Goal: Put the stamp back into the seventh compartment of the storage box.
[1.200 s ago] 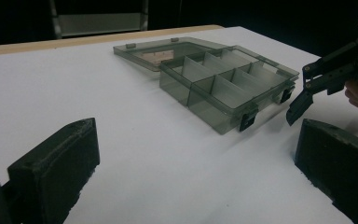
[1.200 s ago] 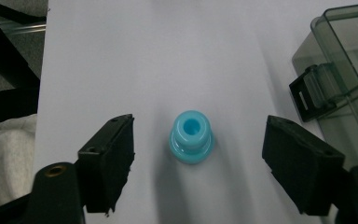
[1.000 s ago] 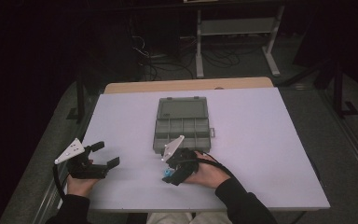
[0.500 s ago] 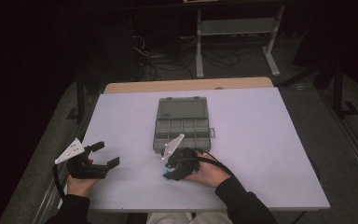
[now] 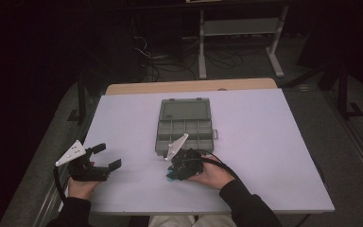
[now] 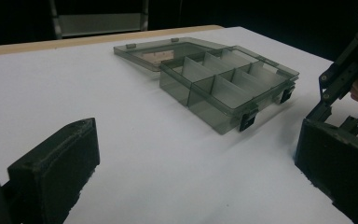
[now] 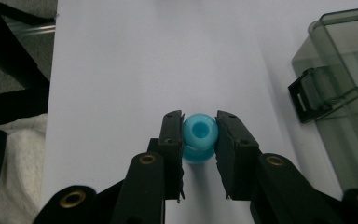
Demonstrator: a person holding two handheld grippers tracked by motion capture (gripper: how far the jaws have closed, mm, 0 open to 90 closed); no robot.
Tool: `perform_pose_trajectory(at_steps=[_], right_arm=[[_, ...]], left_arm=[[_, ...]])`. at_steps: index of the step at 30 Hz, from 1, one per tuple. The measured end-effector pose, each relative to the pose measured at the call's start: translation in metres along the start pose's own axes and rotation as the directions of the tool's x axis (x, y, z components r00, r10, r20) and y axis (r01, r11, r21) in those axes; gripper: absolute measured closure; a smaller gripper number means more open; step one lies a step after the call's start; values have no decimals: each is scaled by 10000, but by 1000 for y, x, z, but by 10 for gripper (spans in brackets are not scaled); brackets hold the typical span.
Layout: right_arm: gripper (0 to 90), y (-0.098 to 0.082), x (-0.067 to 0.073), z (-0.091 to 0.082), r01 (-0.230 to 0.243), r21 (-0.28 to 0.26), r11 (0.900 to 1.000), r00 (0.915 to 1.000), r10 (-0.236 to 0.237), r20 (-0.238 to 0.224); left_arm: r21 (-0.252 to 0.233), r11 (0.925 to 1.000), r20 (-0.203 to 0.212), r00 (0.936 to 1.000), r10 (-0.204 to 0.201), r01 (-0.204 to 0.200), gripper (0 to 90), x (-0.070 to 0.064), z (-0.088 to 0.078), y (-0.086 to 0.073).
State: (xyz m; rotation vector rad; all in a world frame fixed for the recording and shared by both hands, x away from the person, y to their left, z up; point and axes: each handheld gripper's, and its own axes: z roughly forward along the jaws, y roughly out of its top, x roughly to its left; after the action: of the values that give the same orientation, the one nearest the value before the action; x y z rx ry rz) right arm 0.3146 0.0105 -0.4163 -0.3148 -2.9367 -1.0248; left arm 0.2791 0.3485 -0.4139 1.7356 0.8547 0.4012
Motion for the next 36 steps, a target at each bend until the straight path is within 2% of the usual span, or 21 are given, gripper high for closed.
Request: perform_pose_trajectory(at_steps=[8,20,36], right_arm=[[713,3,-5,-14,-70,-267,9996,9999,74,129],[715,9,-13,-38,-14,-495,9988,9982,44,599],[715,17,-25,-59,-61,-595,9982,9949,121,999]], left_arm=[[-1,10000,-7,10000,-13,13,0,0,0,0],[-3,10000,-8,10000,-31,31,0,0,0,0],[1,10000,-42,10000,-23,23,0,0,1,0]])
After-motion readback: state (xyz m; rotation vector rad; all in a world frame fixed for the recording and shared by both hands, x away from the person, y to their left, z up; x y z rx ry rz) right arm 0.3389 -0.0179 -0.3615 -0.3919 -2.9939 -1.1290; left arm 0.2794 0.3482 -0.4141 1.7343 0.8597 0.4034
